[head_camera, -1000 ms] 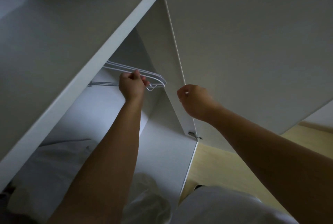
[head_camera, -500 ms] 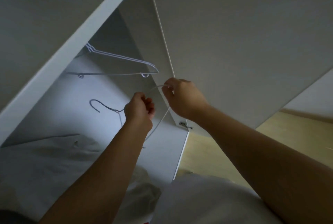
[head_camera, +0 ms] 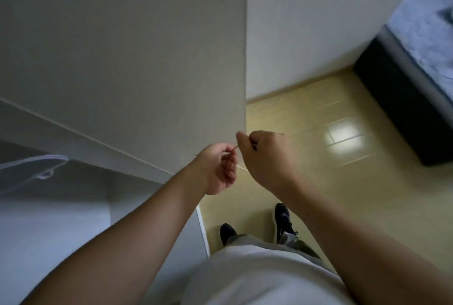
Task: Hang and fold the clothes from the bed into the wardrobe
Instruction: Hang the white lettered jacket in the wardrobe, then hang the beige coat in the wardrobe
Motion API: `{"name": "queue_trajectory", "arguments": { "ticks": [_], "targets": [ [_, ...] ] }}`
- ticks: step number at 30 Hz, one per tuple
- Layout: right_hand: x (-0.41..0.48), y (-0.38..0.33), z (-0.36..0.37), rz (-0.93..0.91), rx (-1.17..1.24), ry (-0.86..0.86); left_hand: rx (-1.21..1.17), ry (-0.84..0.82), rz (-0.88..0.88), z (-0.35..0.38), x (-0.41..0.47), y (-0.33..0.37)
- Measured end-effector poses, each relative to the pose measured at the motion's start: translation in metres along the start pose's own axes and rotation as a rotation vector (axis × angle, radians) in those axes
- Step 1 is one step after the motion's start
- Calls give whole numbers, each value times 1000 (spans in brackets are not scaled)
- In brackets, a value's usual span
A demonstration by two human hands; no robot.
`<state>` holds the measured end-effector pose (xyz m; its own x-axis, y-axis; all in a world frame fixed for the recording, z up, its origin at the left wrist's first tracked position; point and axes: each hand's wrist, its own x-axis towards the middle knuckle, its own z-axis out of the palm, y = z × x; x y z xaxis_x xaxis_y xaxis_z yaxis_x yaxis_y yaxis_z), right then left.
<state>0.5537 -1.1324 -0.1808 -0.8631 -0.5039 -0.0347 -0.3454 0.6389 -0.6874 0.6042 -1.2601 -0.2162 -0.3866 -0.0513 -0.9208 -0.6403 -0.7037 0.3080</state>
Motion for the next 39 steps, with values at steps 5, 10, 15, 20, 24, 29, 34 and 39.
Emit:
{"name": "queue_trajectory", "arguments": {
  "ticks": [5, 10, 15, 20, 24, 29, 34, 39],
  "targets": [
    [-18, 84, -92, 318, 6, 347, 271, -145, -35, 135, 25, -18],
    [-45, 176, -193, 391, 82, 577, 440, -250, -29, 281, 46, -54],
    [-77, 272, -300, 472, 205, 786, 536, -282, -13, 433, 66, -99],
    [-96, 351, -377, 564, 328, 962, 450, -327, 0, 565, 83, -124],
    [-94, 412, -422, 617, 434, 925, 403, -370, 1, 657, 105, -119],
    [-62, 506, -494, 719, 339, 785, 469, -442, -45, 777, 153, -109],
    [-16, 599, -579, 768, 180, 697, 562, -516, -96, 911, 191, -110],
    [13, 684, -655, 827, 29, 653, 730, -598, -86, 1044, 207, -125]
  ]
}}
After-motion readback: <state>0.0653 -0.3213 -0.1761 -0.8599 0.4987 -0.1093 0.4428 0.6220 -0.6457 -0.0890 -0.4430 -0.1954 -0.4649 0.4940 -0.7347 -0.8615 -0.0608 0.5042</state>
